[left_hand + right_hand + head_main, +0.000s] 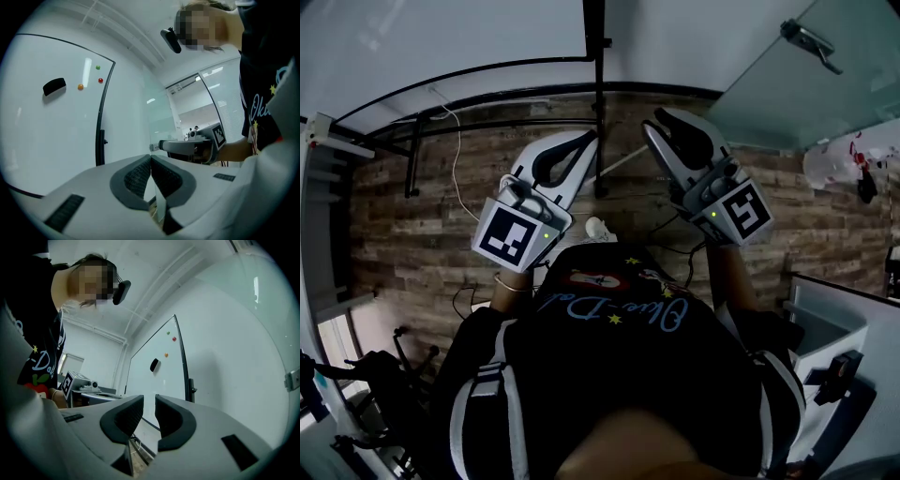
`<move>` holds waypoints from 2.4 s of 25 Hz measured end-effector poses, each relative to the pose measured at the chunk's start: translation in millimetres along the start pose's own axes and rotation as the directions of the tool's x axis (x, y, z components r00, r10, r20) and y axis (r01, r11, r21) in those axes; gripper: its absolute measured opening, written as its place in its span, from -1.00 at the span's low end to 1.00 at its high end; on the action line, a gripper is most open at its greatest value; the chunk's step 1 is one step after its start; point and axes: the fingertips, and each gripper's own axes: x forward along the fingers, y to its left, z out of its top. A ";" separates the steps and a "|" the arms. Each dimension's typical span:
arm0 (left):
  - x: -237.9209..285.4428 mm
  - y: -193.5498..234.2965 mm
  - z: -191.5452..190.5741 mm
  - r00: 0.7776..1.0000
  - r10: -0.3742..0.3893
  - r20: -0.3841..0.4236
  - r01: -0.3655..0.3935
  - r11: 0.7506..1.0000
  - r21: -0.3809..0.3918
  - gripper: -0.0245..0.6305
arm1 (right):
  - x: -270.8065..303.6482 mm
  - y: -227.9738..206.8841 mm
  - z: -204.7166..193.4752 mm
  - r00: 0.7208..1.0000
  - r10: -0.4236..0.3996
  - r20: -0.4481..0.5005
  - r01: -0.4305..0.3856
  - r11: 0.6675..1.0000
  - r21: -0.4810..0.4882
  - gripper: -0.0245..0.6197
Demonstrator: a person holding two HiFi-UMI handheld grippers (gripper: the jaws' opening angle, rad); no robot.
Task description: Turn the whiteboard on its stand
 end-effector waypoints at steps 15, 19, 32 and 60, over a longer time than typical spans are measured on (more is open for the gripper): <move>38.4 51.4 -3.2 0.999 0.043 -0.012 -0.043 0.999 0.018 -0.85 | 65.6 -63.6 -18.1 1.000 0.028 -0.015 -0.028 1.000 -0.001 -0.59; 48.3 61.4 -5.4 0.999 0.049 -0.013 -0.049 0.999 0.022 -0.85 | 82.7 -76.7 -22.0 0.999 0.038 -0.032 -0.038 0.999 -0.008 -0.59; 64.2 85.6 -6.5 0.998 0.061 -0.004 -0.060 0.996 0.062 -0.85 | 104.3 -96.4 -38.7 0.998 0.046 -0.051 -0.045 0.999 0.020 -0.57; 106.0 128.2 -18.1 0.946 0.319 -0.050 -0.319 0.948 0.010 -0.81 | 146.2 -148.8 -58.1 0.966 0.250 -0.065 -0.244 0.966 0.089 -0.53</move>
